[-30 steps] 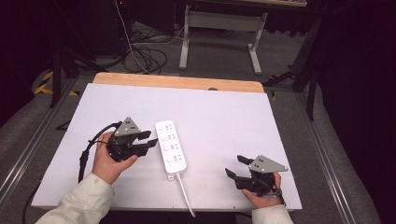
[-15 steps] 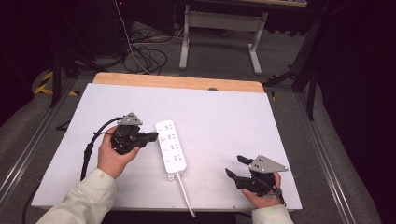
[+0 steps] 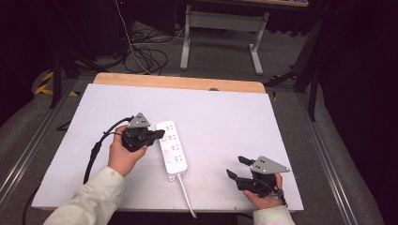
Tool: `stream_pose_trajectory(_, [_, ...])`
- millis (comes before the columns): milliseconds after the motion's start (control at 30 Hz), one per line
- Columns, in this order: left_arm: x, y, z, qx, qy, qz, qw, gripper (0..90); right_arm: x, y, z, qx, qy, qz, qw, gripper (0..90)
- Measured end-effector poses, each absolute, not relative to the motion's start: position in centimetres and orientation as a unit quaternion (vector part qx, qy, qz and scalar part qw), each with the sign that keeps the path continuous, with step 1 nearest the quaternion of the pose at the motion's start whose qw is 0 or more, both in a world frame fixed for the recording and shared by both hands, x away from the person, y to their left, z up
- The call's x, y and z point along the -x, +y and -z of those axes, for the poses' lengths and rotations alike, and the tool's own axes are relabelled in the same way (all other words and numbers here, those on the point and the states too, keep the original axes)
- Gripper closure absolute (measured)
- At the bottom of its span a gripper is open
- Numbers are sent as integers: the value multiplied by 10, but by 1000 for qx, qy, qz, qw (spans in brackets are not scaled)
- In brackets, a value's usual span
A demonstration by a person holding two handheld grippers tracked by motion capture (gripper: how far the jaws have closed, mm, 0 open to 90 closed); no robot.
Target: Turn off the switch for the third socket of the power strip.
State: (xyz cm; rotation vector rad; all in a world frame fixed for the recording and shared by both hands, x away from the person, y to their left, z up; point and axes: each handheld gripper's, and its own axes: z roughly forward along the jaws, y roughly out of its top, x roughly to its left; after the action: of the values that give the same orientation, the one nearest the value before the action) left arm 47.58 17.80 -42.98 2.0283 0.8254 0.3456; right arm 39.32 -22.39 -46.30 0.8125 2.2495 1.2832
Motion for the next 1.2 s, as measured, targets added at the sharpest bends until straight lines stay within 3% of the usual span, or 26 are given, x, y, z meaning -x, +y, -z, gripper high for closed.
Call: stream_pose_trajectory(1200, [-498, 166, 463, -825, 372, -136, 403, 899, -394, -224, 464, -290, 811, -462, 211, 350])
